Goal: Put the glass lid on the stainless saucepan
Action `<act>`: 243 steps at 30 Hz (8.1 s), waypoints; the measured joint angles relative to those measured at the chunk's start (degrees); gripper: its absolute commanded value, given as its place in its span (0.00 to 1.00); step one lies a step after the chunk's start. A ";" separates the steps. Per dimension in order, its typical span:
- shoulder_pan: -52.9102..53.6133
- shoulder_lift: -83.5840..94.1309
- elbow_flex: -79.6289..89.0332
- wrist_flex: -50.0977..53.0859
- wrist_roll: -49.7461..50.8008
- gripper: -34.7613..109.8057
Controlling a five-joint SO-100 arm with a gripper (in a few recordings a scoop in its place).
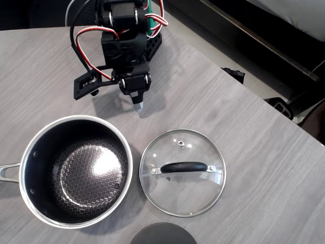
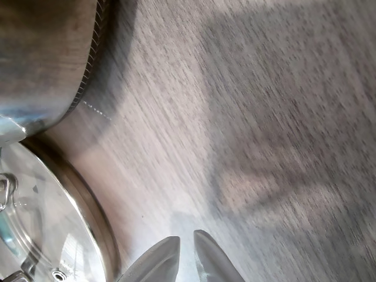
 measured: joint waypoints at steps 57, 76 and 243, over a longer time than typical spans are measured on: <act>0.00 0.00 0.00 0.00 0.00 0.24; 0.00 0.00 0.00 0.00 0.00 0.24; 18.54 -102.48 -120.23 20.48 0.53 0.24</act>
